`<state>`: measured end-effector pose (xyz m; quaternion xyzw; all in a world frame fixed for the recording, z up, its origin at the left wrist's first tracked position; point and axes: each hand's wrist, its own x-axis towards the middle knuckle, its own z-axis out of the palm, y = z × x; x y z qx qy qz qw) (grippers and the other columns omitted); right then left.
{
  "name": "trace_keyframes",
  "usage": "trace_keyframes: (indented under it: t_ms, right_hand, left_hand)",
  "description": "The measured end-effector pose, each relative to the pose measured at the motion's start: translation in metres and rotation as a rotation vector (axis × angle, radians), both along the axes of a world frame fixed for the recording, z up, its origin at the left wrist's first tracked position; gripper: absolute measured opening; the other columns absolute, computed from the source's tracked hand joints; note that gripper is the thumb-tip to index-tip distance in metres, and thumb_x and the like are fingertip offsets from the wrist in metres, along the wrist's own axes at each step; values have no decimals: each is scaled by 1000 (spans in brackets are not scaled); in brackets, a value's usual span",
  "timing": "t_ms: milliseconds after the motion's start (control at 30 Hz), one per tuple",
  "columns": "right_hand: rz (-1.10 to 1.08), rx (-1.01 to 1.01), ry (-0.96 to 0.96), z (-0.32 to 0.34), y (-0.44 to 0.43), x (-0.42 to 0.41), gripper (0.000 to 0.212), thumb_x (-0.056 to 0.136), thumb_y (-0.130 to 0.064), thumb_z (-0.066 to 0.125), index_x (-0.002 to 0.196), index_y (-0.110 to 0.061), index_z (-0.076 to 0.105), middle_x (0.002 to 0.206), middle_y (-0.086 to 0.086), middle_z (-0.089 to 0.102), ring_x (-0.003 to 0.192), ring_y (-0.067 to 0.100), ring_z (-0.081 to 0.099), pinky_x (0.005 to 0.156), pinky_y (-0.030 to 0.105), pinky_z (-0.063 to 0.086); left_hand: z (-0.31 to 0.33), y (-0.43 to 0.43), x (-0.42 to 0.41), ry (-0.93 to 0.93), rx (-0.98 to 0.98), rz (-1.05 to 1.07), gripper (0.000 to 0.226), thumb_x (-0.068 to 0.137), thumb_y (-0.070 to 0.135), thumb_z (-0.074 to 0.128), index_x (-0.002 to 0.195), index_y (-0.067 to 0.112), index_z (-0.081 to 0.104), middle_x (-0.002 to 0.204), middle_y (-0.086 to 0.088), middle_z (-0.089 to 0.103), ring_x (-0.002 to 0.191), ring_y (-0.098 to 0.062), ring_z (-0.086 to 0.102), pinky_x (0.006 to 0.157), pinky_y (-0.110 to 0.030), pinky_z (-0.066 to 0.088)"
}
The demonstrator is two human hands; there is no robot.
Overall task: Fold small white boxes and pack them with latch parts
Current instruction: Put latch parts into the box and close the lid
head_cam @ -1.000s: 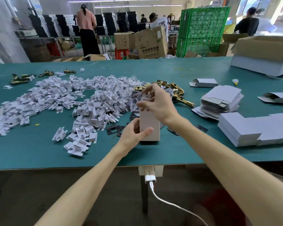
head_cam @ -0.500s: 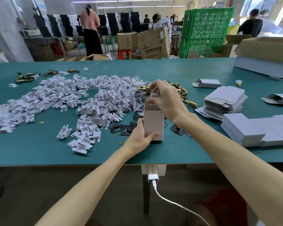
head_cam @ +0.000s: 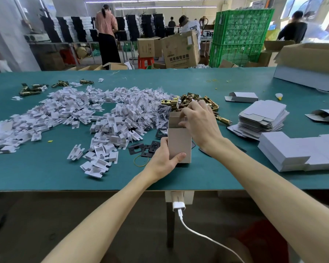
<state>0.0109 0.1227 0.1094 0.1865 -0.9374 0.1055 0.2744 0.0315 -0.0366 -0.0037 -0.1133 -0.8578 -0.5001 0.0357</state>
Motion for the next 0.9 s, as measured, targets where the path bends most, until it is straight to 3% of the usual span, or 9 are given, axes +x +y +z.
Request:
trace_keyframes:
  t_ms: [133, 467, 600, 733, 800, 900]
  right_hand:
    - [-42, -13, -15, -3, 1, 0, 31, 94, -31, 71, 118, -12, 65, 120, 9, 61, 126, 32, 46, 106, 43, 35]
    - [-9, -139, -31, -12, 7, 3, 22, 104, -26, 56, 114, -8, 64, 114, 10, 62, 109, 28, 54, 98, 41, 42]
    - [-20, -299, -115, -18, 16, 0, 21, 105, -24, 52, 110, -7, 61, 111, 12, 62, 104, 30, 55, 92, 45, 46]
    - [-39, -597, -223, -28, 25, -1, 31, 110, -32, 39, 93, -12, 55, 97, 8, 62, 92, 30, 57, 78, 41, 42]
    - [-56, -556, -232, -35, 28, -1, 25, 109, -26, 41, 98, -10, 58, 101, 9, 63, 95, 29, 57, 80, 42, 44]
    - [-95, -400, -322, -50, 33, -4, 19, 102, -14, 52, 118, -7, 61, 118, 12, 62, 111, 30, 56, 95, 46, 47]
  left_hand:
    - [0, 0, 0, 0, -2, 14, 57, 95, 36, 75, 128, 26, 30, 113, 19, 54, 102, 1, 57, 77, -3, 45]
    - [3, 1, 2, -16, 12, 14, 60, 94, 38, 75, 130, 27, 29, 114, 19, 53, 103, 1, 57, 78, -3, 47]
    - [4, 0, 1, -24, 27, 6, 61, 95, 35, 75, 134, 22, 31, 118, 12, 57, 105, 0, 58, 81, -6, 48]
    - [3, 1, 0, -10, 31, 6, 62, 95, 33, 76, 137, 17, 33, 127, 2, 59, 114, -14, 61, 94, -23, 50]
    - [3, 1, -1, -17, 36, 8, 61, 95, 32, 75, 137, 17, 33, 129, 0, 60, 117, -16, 61, 99, -30, 51]
    - [3, 0, -3, -26, 64, 44, 53, 96, 28, 74, 131, 19, 35, 124, 4, 59, 114, -14, 60, 93, -22, 49]
